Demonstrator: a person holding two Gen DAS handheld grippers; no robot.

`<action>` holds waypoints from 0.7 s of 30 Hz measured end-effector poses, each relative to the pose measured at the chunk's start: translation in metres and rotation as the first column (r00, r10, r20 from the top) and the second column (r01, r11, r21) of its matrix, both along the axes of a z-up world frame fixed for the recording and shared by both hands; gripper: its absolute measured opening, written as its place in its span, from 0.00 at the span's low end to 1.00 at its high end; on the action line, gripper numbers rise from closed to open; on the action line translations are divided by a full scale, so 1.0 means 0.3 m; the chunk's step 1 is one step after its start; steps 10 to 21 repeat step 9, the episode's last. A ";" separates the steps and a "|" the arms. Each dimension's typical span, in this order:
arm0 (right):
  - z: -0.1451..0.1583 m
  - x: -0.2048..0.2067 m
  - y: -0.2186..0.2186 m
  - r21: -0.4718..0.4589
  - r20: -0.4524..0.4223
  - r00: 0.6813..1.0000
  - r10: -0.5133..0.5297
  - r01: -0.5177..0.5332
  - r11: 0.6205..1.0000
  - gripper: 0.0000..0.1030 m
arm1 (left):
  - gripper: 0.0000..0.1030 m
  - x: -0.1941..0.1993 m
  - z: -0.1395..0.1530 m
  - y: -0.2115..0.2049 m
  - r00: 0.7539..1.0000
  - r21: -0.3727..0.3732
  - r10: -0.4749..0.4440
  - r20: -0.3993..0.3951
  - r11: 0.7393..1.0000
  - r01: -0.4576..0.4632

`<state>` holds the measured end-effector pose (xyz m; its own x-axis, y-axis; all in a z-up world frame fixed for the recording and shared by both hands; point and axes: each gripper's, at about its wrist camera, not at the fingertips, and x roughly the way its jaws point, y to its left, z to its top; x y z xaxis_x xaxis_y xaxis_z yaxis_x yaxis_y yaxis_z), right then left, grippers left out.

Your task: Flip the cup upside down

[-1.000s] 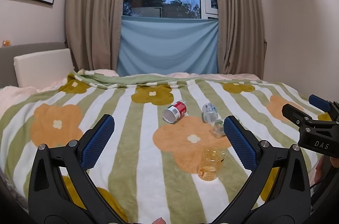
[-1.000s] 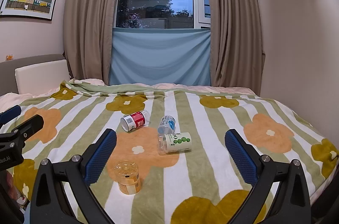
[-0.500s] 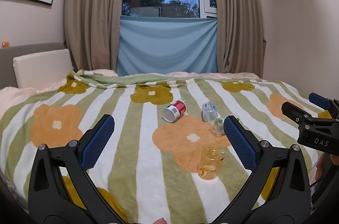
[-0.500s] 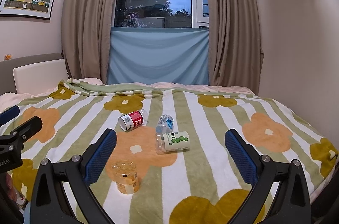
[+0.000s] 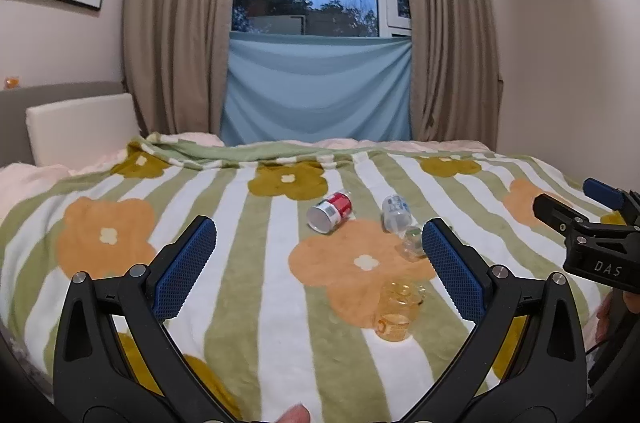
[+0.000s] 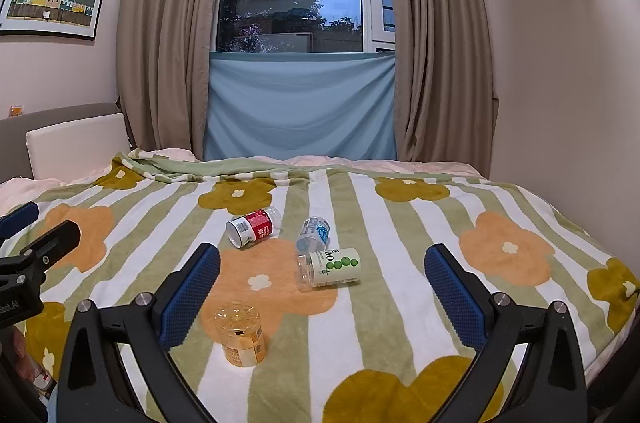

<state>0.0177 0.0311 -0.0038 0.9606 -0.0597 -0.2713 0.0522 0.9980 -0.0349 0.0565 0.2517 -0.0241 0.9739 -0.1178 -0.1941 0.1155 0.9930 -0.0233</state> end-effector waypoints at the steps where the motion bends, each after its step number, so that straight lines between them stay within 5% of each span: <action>1: -0.002 0.000 0.003 0.000 0.001 1.000 -0.001 0.001 1.000 0.99 | 1.00 -0.005 0.001 0.001 1.000 0.007 0.012 0.014 1.000 -0.012; 21: -0.002 -0.002 0.001 0.000 -0.001 1.000 -0.001 0.001 1.000 0.99 | 1.00 -0.030 0.009 0.015 0.997 -0.002 0.014 0.074 1.000 -0.014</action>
